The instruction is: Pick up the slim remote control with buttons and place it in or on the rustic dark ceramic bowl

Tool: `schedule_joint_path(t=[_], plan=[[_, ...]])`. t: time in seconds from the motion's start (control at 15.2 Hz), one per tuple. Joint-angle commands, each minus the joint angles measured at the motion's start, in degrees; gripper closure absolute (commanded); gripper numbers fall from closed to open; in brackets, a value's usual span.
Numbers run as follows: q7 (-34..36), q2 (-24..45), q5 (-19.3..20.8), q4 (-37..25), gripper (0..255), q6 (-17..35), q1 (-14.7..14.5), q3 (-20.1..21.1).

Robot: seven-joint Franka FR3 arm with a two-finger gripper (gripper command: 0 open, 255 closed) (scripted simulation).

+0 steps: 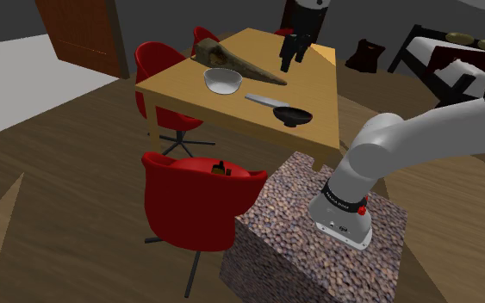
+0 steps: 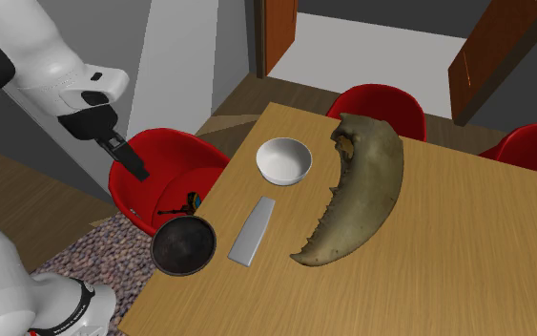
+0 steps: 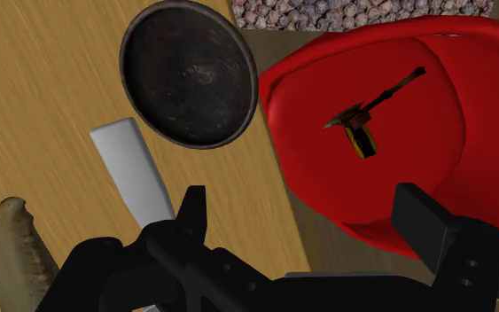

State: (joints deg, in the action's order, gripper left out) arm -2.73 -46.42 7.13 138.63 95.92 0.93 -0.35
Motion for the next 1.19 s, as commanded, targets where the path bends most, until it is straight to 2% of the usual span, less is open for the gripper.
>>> schedule_joint_path(t=[0.0,0.66,1.12], plan=[[0.00,0.00,0.00,0.00,0,0.00,0.00,0.00],[-15.06,13.57,4.03,2.04,0,15.31,0.69,-12.20],[-26.77,27.94,2.45,-1.80,0,25.08,-0.26,-19.99]])
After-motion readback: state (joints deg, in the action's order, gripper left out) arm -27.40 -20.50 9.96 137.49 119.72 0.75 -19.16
